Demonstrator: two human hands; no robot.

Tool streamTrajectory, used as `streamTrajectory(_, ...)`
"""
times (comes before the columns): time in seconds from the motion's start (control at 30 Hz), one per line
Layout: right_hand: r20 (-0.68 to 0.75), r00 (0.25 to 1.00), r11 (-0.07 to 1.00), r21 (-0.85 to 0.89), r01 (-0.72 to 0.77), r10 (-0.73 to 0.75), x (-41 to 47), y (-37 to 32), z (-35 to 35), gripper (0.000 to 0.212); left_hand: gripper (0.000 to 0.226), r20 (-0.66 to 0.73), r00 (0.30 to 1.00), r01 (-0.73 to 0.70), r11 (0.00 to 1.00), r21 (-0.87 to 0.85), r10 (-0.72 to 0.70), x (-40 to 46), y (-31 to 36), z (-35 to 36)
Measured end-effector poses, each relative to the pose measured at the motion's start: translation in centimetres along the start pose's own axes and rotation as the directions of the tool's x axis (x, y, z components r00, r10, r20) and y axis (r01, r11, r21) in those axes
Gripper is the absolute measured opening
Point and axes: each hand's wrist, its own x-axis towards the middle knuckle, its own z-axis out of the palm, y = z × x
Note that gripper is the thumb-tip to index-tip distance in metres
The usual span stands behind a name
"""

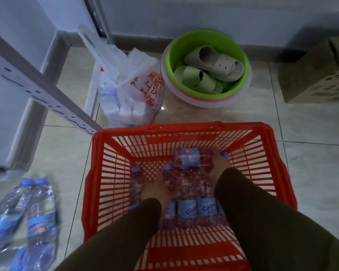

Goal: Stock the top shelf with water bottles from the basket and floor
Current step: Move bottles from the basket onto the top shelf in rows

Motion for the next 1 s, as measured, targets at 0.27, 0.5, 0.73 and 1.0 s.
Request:
streamTrajectory(0.27,-0.07,0.982,0.963,0.198,0.184,-0.173,-6.8,0.4,0.0,0.052,0.038,0.069,0.983,-0.135,0.928,-0.347,0.169,-2.4,-0.5,-4.0)
streamTrajectory(0.5,-0.138,0.952,0.905,0.297,0.304,-0.274,-22.5,-4.0,-2.9,0.058,0.048,-0.039,0.982,-0.183,0.866,-0.466,0.186,-12.3,0.9,-11.5)
streamTrajectory(0.73,-0.1,0.89,0.845,0.284,0.454,-0.445,-43.8,-12.6,-5.6,0.019,0.06,-0.115,0.956,-0.288,0.783,-0.551,0.27,-27.5,7.2,-24.0)
streamTrajectory(1.0,0.111,0.633,0.641,0.054,0.766,-0.766,-68.9,-25.6,-8.2,0.056,0.055,-0.287,0.876,-0.482,0.732,-0.481,0.388,-47.9,17.8,-39.8)
